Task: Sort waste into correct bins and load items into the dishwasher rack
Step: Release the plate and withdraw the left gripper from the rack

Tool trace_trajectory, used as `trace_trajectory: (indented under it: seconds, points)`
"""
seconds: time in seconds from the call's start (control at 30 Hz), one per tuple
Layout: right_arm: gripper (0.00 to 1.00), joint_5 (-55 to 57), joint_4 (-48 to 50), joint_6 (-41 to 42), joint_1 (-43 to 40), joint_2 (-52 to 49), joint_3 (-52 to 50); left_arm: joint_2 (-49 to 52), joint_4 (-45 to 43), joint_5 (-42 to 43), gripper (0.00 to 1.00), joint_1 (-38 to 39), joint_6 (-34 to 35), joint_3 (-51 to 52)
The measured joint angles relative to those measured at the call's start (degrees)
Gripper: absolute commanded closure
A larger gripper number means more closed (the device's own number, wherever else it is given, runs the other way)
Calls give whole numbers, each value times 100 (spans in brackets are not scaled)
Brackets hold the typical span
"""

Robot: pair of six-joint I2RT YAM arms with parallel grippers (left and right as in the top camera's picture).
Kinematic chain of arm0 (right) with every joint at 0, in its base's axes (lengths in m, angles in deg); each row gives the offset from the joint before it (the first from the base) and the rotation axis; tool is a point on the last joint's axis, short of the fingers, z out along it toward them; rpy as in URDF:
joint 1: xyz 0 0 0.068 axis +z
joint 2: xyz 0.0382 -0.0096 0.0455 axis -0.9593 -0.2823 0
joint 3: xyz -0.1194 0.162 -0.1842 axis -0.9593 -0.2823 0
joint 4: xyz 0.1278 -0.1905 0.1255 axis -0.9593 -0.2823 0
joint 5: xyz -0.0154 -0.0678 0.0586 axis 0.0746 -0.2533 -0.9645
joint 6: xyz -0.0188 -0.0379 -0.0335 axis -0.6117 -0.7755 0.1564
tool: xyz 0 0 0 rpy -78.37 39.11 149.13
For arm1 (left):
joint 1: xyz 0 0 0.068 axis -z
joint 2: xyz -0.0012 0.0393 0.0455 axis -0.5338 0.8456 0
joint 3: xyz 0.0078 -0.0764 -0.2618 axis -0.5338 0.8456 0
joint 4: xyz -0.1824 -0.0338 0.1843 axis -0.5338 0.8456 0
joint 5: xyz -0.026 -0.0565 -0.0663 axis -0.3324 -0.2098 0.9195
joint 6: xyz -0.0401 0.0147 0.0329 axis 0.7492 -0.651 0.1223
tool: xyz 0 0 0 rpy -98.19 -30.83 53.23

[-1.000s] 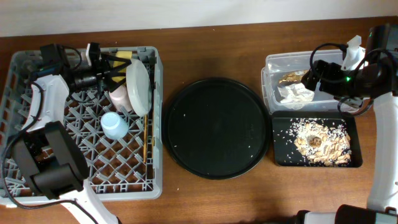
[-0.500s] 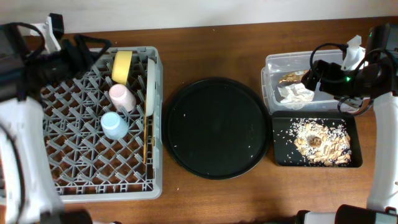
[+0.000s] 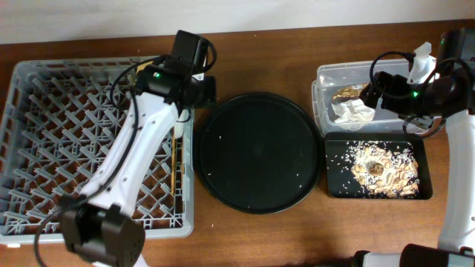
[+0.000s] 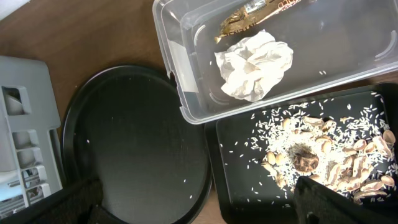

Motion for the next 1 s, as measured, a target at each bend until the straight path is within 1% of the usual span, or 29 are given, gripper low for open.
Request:
trace_trajectory:
  seconds: [0.07,0.17,0.23,0.27,0.33,0.37,0.4,0.47,0.5,0.53,0.57,0.63,0.73,0.9,1.0]
  points:
    - [1,0,0,2,0,0,0,195,13,-238,100,-157,2,9]
    - [1,0,0,2,0,0,0,201,52,-348,99,-461,15,11]
    - [1,-2,0,0,0,0,0,201,245,-367,99,-855,15,11]
    - [1,-2,0,2,0,0,0,201,313,-378,97,-986,17,11]
    - [1,0,0,0,0,0,0,201,518,-348,88,-1270,17,9]
    - [1,0,0,-2,0,0,0,181,531,-284,79,-1320,33,2]
    - [1,0,2,-2,0,0,0,107,542,-173,73,-1320,39,-24]
    - [1,0,0,2,0,0,0,-260,529,118,59,-1276,42,-177]
    - [1,0,2,2,0,0,0,-560,494,216,38,-1241,66,-291]
    - [1,-2,2,0,0,0,0,-935,431,286,20,-1193,68,-435]
    - [1,-2,0,2,0,0,0,-1534,374,378,1,-1123,59,-592]
    - [1,0,-4,-2,0,0,0,-2288,374,400,1,-1099,59,-704]
    - [1,0,2,0,0,0,0,-2717,590,400,1,-1099,61,-723]
    - [1,-2,2,2,31,0,0,-2627,1102,402,1,-1099,59,-713]
    - [1,24,2,2,319,184,-13,-2627,1526,400,1,-1099,61,-713]
